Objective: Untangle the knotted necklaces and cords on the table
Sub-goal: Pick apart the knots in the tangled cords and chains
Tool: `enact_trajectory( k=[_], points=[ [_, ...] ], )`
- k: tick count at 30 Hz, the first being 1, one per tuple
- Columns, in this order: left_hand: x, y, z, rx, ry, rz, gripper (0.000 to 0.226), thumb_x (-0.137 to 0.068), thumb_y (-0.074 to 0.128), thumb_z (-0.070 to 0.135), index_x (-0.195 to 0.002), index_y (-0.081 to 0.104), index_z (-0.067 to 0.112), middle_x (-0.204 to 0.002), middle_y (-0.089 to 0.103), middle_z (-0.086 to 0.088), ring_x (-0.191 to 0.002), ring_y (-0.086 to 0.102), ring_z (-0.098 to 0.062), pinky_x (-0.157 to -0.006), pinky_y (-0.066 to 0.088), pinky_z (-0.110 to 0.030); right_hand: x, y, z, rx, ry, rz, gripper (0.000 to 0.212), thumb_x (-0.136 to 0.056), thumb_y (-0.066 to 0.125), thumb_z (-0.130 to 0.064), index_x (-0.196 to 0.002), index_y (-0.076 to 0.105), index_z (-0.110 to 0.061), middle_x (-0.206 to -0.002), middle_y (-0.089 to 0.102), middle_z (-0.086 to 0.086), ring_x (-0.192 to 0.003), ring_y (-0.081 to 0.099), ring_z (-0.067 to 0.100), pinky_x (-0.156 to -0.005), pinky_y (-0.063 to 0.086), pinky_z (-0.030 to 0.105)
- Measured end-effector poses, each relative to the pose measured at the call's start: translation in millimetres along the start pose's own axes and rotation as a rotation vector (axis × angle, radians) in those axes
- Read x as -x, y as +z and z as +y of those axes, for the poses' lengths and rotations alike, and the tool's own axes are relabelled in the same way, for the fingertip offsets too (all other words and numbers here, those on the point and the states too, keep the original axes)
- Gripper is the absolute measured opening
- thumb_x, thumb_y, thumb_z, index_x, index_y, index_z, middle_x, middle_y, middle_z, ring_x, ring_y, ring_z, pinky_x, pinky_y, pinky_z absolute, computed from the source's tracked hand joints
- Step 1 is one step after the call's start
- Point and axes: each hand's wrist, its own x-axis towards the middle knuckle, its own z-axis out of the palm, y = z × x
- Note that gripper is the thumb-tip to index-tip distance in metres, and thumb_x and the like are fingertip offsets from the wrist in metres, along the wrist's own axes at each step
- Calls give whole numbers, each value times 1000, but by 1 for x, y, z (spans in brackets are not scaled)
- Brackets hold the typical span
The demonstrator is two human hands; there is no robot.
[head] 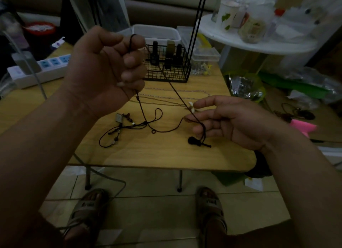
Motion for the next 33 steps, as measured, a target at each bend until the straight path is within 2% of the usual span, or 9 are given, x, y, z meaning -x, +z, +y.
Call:
enact_trajectory(
  k=[9, 14, 18, 21, 23, 26, 29, 31, 33],
  points=[
    [-1, 8, -3, -16, 19, 29, 43, -91, 38, 31, -122, 63, 16, -79, 55, 6, -62, 39, -9, -55, 27, -24, -1, -2, 8, 201, -5, -48, 30, -98, 60, -3, -126, 66, -11, -114, 77, 11, -91, 73, 21, -78, 61, 27],
    [-2, 14, -5, 18, 15, 55, 53, -101, 25, 30, -138, 58, 11, -89, 59, 1, -68, 47, -11, -57, 37, -23, -3, -4, 13, 453, -42, -2, 20, -94, 68, -6, -110, 76, -14, -94, 78, 8, -81, 68, 15, -73, 55, 23],
    [0, 20, -5, 39, -16, 79, 58, -100, 28, 30, -147, 52, 6, -96, 62, -1, -74, 52, -13, -62, 42, -24, -5, -2, 15, 441, -76, 68, 11, -96, 67, -15, -101, 77, -12, -83, 73, 5, -68, 62, 14, -74, 51, 31],
    [0, 27, -6, 98, -31, 53, 60, -101, 29, 31, -149, 48, 2, -108, 69, -6, -87, 62, -17, -73, 52, -28, -8, 3, 13, 437, -80, 95, 14, -100, 64, -19, -102, 77, -13, -79, 71, 3, -66, 61, 14, -69, 51, 30],
    [-1, 31, -9, 151, -46, 19, 61, -102, 27, 33, -150, 45, -1, -130, 69, -14, -111, 69, -24, -92, 57, -38, -10, 8, 12, 414, -100, 106, 15, -101, 64, -23, -105, 76, -15, -81, 72, 4, -67, 62, 16, -68, 51, 31],
    [-2, 37, -15, 243, -84, -79, 64, -103, 26, 36, -154, 34, -3, -148, 55, -26, -136, 57, -39, -116, 44, -51, -12, 18, 11, 359, -166, 113, 18, -98, 67, -29, -115, 72, -23, -81, 72, 2, -68, 63, 17, -65, 49, 32],
    [-4, 41, -22, 280, -134, -113, 65, -103, 28, 37, -155, 30, -2, -150, 52, -29, -140, 53, -42, -121, 37, -52, -12, 32, 9, 334, -272, 58, 23, -97, 70, -30, -119, 70, -27, -75, 65, -2, -65, 59, 9, -62, 49, 24],
    [-5, 45, -27, 263, -159, -115, 69, -99, 32, 35, -157, 28, -1, -152, 51, -27, -141, 52, -40, -121, 37, -50, -13, 43, 10, 360, -306, 44, 12, -96, 69, -32, -101, 74, -22, -74, 64, -1, -63, 55, 5, -63, 47, 25],
    [-6, 48, -31, 214, -163, -102, 73, -95, 35, 34, -159, 25, 0, -151, 53, -25, -140, 54, -37, -122, 37, -49, -14, 49, 12, 397, -314, 48, 24, -97, 68, -35, -87, 74, -14, -73, 61, 2, -63, 51, 10, -66, 43, 31]
  ],
)
